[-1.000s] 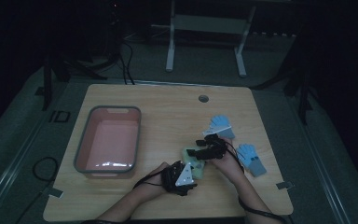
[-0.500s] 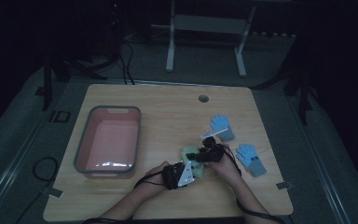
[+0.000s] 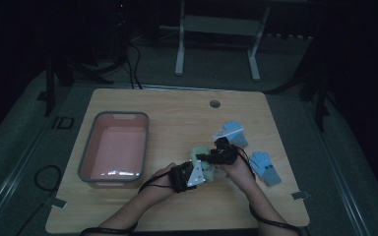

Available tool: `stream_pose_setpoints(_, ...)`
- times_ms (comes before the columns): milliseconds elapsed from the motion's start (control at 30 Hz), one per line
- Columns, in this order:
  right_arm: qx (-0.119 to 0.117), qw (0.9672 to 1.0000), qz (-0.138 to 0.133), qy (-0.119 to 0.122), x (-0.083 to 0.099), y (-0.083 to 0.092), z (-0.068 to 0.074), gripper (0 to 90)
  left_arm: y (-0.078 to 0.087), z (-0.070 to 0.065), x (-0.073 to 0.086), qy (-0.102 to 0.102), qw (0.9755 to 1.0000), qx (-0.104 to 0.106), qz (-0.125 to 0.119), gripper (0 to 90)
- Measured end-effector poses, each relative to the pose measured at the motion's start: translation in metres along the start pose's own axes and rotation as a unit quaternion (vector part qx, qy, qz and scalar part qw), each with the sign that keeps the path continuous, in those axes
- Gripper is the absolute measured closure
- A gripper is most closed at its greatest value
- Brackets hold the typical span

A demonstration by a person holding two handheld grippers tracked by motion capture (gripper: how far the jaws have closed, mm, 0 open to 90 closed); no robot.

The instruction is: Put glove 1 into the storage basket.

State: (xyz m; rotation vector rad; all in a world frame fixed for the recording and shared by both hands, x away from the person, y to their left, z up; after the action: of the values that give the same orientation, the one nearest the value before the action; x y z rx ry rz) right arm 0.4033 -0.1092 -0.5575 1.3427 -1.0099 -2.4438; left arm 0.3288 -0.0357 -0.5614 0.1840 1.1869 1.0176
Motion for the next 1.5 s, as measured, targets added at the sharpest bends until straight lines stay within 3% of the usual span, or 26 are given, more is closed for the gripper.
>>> stream_pose_setpoints(333,-0.011,0.9993,-0.011,0.033,-0.033,-0.001,0.024,71.1,0.032,0.02,0.002,-0.008,0.9999,-0.006,0.006,74.4)
stream_pose_setpoints(767,-0.03,0.998,-0.014,0.055,-0.069,-0.016,0.05,71.1,0.066,0.043,0.016,-0.007,0.9995,-0.029,0.015,74.4)
stream_pose_setpoints(933,-0.037,0.9971,-0.012,0.066,-0.091,-0.03,0.063,71.2,0.081,0.057,0.029,0.01,0.9987,-0.045,0.022,74.4)
stream_pose_setpoints(1233,-0.05,0.995,-0.002,0.087,-0.119,-0.057,0.086,71.2,0.11,0.075,0.053,0.022,0.9971,-0.064,0.033,74.4)
stream_pose_setpoints(1500,-0.061,0.9928,0.007,0.102,-0.138,-0.088,0.11,71.2,0.133,0.086,0.081,0.023,0.9957,-0.076,0.047,74.4)
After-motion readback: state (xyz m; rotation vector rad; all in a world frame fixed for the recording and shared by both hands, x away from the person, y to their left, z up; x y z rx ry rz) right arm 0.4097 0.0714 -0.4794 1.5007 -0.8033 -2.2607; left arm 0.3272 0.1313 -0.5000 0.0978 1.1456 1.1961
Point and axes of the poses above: each handheld gripper's, and its own axes: y roughly backward along the jaws, x roughly out of its underside, z roughly to its left, the point moved 8 cm from there along -y, roughly forward along the jaws, and after that the axes turned 6 degrees about -x, right-handed, at the moved point
